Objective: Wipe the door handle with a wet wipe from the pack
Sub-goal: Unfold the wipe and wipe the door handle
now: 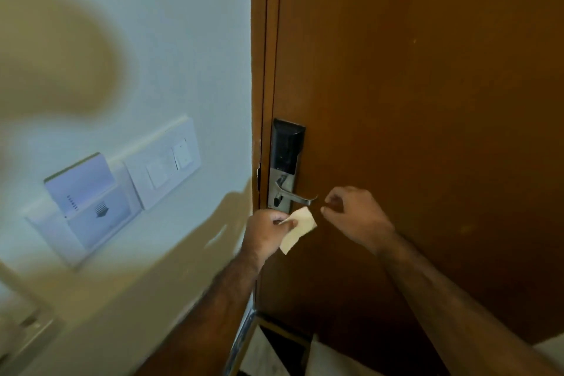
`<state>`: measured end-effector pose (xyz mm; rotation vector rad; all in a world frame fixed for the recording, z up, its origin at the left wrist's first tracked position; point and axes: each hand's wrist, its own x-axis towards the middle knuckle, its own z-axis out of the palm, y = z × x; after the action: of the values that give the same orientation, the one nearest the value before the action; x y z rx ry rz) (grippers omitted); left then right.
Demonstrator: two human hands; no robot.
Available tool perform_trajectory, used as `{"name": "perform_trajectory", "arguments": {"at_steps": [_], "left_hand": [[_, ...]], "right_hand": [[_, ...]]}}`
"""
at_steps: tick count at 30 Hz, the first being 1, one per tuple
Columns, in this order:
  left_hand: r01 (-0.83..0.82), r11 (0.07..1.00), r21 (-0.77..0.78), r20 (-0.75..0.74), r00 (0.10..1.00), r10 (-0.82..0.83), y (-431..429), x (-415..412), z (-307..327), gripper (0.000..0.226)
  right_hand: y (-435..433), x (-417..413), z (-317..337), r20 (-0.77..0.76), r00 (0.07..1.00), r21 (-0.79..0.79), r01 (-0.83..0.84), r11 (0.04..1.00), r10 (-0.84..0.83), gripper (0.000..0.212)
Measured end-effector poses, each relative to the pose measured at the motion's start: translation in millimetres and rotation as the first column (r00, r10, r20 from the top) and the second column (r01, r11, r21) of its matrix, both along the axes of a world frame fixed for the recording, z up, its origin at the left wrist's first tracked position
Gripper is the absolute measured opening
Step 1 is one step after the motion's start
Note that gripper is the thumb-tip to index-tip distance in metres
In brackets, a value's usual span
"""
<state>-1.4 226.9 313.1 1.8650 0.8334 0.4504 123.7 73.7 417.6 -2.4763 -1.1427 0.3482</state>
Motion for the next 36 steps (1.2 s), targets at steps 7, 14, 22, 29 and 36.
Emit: {"name": "perform_trajectory", "arguments": {"at_steps": [7, 14, 22, 29, 36], "left_hand": [[-0.555, 0.810, -0.187, 0.163, 0.796, 0.583, 16, 37, -25, 0.037], [-0.523, 0.836, -0.166, 0.343, 0.764, 0.546, -45, 111, -27, 0.055], [-0.489, 0.867, -0.097, 0.265, 0.827, 0.496, -106, 166, -43, 0.090], [-0.629, 0.733, -0.259, 0.431, 0.604, 0.671, -55, 182, -36, 0.083], [-0.576, 0.807, -0.130, 0.387, 0.720, 0.576, -112, 191, -54, 0.085]], "right_hand": [[19, 80, 44, 0.804, 0.592, -0.025, -0.054, 0.998, 0.052, 0.058], [16, 150, 43, 0.975, 0.134, -0.150, -0.184, 0.971, 0.176, 0.073], [23, 186, 28, 0.989, -0.081, -0.145, -0.262, 0.954, 0.128, 0.079], [25, 188, 27, 0.988, -0.062, -0.154, -0.315, 0.936, 0.142, 0.081], [25, 187, 29, 0.988, -0.027, -0.149, -0.349, 0.925, 0.149, 0.081]]}}
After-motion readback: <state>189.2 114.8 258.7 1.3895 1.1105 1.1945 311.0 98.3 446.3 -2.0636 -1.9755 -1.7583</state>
